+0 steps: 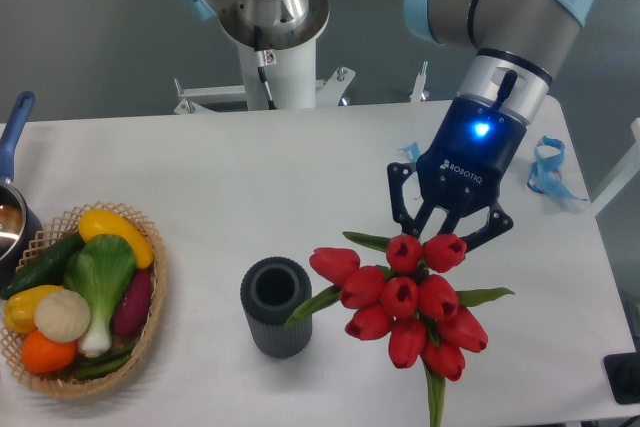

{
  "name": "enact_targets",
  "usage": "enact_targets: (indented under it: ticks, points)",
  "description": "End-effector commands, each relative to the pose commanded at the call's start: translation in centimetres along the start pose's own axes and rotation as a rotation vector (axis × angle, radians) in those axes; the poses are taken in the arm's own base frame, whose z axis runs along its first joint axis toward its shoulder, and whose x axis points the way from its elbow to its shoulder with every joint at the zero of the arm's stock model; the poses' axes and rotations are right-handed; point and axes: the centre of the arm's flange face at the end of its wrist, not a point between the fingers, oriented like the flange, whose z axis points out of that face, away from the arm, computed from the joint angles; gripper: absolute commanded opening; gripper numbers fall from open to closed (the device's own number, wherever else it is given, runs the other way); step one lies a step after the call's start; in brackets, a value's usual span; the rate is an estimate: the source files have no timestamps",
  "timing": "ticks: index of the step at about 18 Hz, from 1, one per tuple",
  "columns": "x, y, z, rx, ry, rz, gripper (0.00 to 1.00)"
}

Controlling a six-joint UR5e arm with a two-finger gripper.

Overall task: Insert the flowers into the vase
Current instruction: 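Hold the red tulip bouquet in the gripper above the table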

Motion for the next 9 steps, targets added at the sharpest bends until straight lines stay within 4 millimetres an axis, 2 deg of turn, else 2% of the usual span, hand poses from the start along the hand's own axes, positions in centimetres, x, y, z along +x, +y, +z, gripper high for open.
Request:
enact_targets:
  ticks: [9]
  points:
    - [0.13,0.10,0.61,-0.006,-0.009,-0.001,0.15]
